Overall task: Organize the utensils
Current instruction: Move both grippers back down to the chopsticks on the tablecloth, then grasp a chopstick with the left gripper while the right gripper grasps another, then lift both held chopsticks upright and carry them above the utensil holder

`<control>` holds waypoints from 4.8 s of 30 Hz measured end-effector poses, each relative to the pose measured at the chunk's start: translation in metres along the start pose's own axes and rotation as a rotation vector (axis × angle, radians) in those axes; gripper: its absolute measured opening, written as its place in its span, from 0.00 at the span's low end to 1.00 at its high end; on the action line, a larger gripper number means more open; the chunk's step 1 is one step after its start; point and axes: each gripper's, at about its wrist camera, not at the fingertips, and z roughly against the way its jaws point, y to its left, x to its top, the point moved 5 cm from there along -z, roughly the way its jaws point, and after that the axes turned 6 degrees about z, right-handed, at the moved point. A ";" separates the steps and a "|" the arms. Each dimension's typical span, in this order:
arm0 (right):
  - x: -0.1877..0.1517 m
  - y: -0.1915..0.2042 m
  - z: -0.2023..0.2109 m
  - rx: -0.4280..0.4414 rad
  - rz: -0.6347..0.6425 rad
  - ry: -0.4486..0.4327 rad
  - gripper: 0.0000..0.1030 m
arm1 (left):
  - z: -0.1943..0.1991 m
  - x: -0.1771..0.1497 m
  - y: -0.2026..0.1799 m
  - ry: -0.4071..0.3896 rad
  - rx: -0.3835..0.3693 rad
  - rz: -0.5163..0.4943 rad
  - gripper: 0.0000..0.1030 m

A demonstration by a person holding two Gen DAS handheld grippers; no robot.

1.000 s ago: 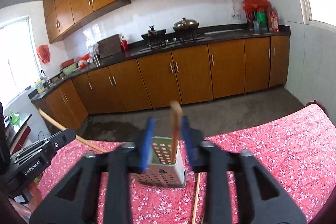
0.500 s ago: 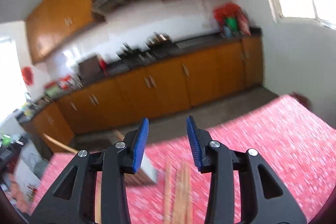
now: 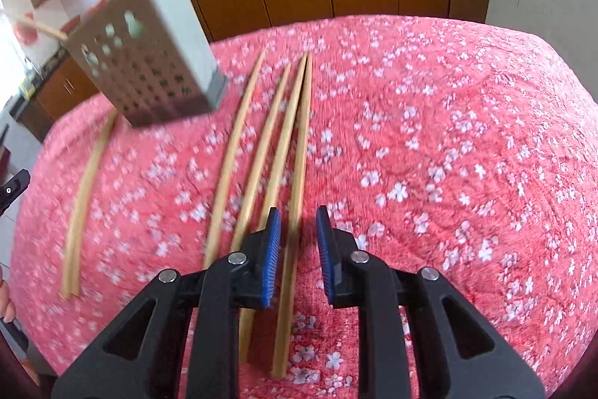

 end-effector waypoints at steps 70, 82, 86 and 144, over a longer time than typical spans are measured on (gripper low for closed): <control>0.013 -0.039 -0.008 -0.170 -0.014 -0.084 0.08 | -0.054 -0.013 0.056 0.067 0.161 0.041 0.11; 0.013 -0.040 -0.007 -0.164 -0.015 -0.084 0.08 | -0.055 -0.013 0.056 0.066 0.165 0.038 0.11; 0.013 -0.041 -0.007 -0.155 -0.023 -0.085 0.08 | -0.054 -0.013 0.058 0.066 0.148 0.051 0.11; 0.012 -0.032 0.047 -0.151 -0.014 -0.212 0.08 | -0.005 -0.014 0.027 -0.008 0.213 -0.086 0.08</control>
